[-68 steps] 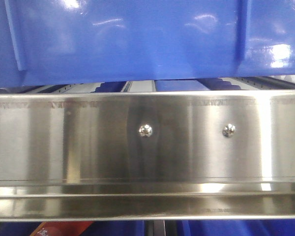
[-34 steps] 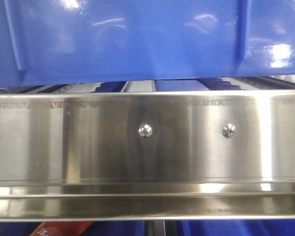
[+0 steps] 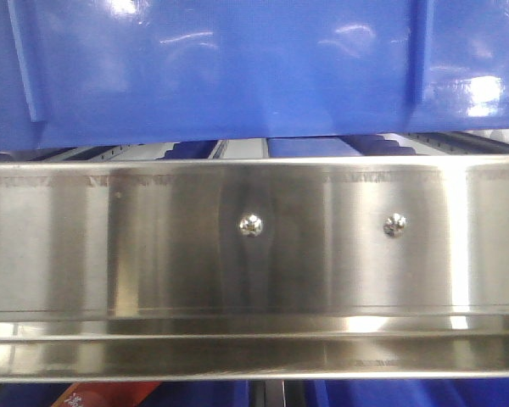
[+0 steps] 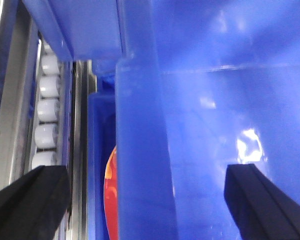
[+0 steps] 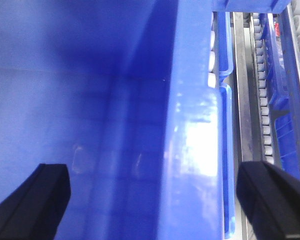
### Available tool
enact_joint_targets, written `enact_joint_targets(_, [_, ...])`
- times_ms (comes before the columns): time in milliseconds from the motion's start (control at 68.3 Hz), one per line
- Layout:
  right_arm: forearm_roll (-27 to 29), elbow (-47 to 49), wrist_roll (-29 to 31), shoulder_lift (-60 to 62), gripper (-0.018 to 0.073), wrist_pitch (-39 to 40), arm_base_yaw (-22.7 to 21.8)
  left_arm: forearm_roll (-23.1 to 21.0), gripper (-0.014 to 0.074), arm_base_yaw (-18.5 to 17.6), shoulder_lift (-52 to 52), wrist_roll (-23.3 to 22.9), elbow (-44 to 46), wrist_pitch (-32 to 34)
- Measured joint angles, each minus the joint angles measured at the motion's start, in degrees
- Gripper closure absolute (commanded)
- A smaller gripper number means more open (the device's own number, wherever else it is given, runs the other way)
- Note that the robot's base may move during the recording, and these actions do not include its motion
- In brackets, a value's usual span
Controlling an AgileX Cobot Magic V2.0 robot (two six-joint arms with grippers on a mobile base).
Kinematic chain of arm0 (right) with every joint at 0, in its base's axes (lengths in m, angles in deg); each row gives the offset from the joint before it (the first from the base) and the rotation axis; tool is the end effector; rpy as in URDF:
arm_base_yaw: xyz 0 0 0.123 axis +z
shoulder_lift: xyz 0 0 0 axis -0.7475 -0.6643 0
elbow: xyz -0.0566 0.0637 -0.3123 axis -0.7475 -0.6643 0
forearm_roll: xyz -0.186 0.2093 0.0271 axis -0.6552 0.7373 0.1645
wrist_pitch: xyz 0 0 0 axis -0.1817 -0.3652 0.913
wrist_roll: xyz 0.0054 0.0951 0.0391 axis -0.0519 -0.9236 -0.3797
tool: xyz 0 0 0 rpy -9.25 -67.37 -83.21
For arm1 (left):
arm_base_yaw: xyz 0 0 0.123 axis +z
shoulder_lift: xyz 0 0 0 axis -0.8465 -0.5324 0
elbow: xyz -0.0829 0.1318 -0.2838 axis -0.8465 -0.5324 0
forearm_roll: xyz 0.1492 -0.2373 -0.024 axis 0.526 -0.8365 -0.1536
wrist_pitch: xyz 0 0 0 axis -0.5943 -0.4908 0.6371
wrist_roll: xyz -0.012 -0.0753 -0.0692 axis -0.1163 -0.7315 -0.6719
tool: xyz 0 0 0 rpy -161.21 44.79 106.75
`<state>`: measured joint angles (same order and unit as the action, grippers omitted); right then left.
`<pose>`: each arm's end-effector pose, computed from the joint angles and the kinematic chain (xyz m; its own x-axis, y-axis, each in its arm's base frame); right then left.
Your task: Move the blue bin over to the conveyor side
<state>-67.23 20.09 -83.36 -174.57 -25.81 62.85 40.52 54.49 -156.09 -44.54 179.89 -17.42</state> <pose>0.3670 0.0957 0.4542 -0.8131 -0.0907 -0.5750 -0.1622 0.9840 0.0741 0.3568 -0.0203 0.4560 -0.7843 -0.0071 -0.6203 0.0132 0.9995 -0.0281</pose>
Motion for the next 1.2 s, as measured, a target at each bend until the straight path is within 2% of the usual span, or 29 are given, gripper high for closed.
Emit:
enact_joint_targets(1098, [-0.5, 0.0, 0.0, -0.1, 0.0000, 0.0, 0.0, -0.9, 0.0067, 0.0, -1.3, 0.1, 0.0, 0.2])
enact_joint_targets(1200, [-0.5, 0.0, 0.0, -0.3, 0.0000, 0.0, 0.0, -0.9, 0.0094, 0.0, -1.3, 0.1, 0.0, 0.2])
